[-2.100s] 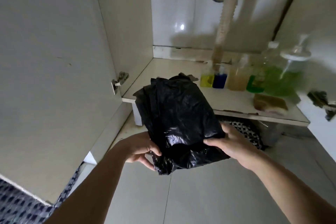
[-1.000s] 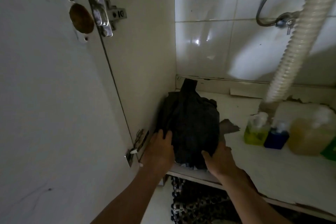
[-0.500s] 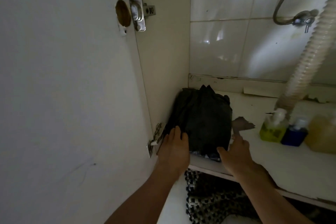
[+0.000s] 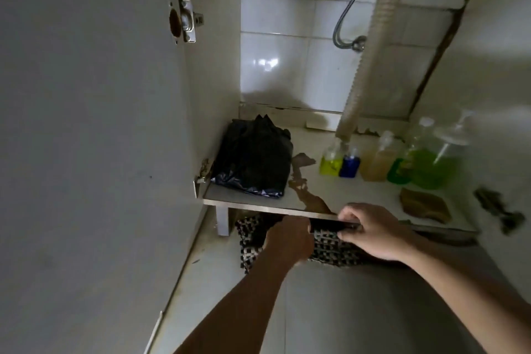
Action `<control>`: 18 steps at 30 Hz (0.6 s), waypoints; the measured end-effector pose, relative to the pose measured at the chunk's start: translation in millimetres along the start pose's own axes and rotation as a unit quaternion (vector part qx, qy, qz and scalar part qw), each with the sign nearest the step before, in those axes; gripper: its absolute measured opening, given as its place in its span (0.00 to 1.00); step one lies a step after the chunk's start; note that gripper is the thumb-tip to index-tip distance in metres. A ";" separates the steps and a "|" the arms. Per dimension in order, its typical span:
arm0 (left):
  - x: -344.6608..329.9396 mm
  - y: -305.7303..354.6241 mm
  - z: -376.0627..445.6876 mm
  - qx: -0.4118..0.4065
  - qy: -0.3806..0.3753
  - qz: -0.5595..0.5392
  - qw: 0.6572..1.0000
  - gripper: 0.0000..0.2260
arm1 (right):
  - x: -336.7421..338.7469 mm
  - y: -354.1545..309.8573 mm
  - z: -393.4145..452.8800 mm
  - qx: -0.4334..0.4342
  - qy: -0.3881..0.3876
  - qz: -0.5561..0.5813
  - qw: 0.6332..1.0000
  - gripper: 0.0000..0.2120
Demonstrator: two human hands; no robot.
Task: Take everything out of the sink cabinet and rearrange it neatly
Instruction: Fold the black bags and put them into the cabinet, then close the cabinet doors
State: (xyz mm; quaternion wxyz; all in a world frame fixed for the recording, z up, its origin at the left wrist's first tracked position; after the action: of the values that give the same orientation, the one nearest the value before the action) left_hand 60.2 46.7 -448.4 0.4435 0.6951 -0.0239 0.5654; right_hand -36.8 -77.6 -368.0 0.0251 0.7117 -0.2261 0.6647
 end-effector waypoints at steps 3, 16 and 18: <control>10.1 11.8 -6.6 -0.015 0.009 -0.006 1.000 0.11 | 9.6 5.2 -13.1 -0.024 0.080 0.138 0.987 0.05; 9.3 21.4 -106.1 0.023 -0.049 0.137 0.989 0.13 | -42.5 31.8 -75.6 0.025 0.055 0.117 0.991 0.03; 47.9 29.9 -135.9 0.032 -0.013 0.146 0.989 0.13 | -24.6 1.6 -93.2 0.066 0.082 0.125 0.986 0.08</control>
State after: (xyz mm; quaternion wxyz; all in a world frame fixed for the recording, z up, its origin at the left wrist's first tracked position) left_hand -42.4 138.5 -396.5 0.3338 0.7054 -0.1128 0.6151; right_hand -124.8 -40.6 -381.3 -0.0871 0.6207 -0.2661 0.7323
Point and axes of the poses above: each hand's wrist, its own z-axis towards the middle knuckle, its own x-axis out of the back of the hand, y = z × x, the point moved 1 cm from there along z, towards the middle knuckle, and after that the axes turned 7 degrees about -z, right-handed, at the moved point
